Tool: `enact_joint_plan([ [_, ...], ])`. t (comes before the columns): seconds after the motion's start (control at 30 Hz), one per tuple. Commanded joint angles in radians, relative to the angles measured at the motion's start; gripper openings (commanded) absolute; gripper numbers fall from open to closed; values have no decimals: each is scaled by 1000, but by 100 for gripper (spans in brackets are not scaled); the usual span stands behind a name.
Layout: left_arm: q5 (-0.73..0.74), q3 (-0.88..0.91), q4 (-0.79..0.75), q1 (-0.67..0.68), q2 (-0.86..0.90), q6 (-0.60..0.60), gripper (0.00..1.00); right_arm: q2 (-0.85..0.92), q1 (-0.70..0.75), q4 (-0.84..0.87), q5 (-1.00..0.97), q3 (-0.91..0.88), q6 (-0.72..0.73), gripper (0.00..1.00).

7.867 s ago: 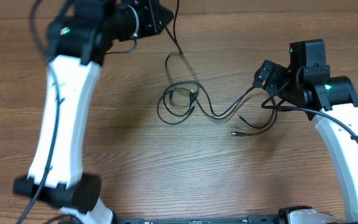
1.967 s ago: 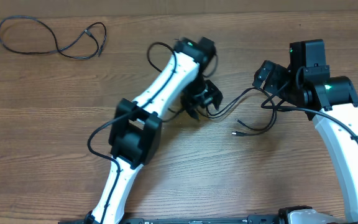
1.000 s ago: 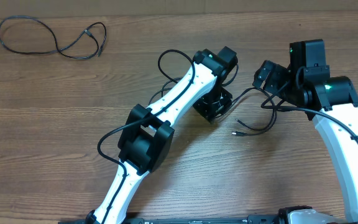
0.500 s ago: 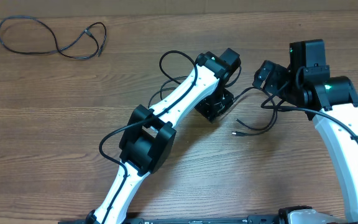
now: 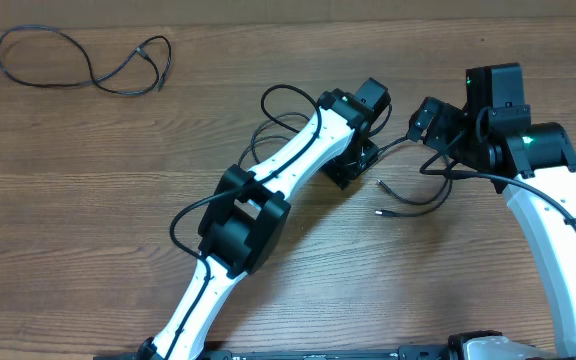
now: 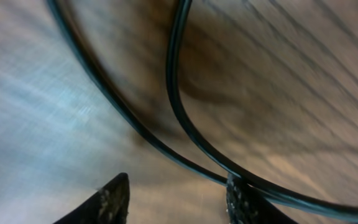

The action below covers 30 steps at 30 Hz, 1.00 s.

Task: Untangle cables

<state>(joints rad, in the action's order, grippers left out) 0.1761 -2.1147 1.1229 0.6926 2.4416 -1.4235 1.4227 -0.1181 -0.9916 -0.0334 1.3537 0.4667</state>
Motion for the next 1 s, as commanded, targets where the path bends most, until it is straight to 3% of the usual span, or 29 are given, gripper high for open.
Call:
enact_joint_plan([
  [0.0, -31, 7, -31, -3, 48, -21, 54, -2, 2, 2, -10, 1, -3, 100],
  [0.13, -60, 6, -79, -14, 50, -20, 55, -2, 2, 2, -10, 1, -3, 100],
  [0.37, -58, 7, -80, -41, 50, 39, 47, -2, 2, 2, -10, 1, -3, 100],
  [0.5, -140, 6, -24, -43, 50, 87, 47, -2, 2, 2, -10, 1, -3, 100],
  [0.6, -203, 7, 20, -39, 52, 131, 42, -2, 2, 2, -10, 1, -3, 100],
  [0.7, -233, 7, 42, -35, 57, 184, 55, -2, 2, 2, -10, 1, -3, 100],
  [0.77, -239, 9, 44, -34, 57, 214, 55, -2, 2, 2, -10, 1, -3, 100],
  [0.9, -239, 10, 44, -32, 57, 243, 48, -2, 2, 2, -10, 1, -3, 100],
  [0.97, -235, 11, 49, -31, 57, 243, 38, -2, 2, 2, -10, 1, -3, 100],
])
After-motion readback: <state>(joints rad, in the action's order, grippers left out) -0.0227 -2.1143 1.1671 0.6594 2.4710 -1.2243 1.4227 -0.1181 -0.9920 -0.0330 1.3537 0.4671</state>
